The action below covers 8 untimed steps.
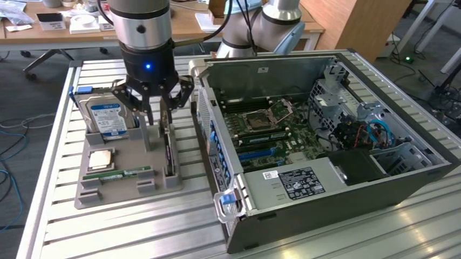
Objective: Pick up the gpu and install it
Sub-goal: 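Pick up the gpu and move the gpu toward the slot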
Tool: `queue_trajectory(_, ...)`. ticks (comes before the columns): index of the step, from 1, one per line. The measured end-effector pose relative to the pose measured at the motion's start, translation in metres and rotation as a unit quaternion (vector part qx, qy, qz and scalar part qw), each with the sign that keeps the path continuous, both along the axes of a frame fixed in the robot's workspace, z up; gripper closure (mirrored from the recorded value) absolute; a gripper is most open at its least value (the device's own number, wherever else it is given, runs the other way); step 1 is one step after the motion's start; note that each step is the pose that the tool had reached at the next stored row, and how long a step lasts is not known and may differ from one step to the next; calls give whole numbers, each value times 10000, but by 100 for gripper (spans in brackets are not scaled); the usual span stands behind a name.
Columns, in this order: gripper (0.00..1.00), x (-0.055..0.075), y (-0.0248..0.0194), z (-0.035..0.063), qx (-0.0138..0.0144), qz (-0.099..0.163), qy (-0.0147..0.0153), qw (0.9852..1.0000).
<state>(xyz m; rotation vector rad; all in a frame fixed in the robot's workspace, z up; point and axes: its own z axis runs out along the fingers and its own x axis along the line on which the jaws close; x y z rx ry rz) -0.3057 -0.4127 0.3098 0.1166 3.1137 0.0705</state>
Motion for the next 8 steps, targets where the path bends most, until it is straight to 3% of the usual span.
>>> queue_trajectory(8,57,0,5,-59,0,0,0,10000)
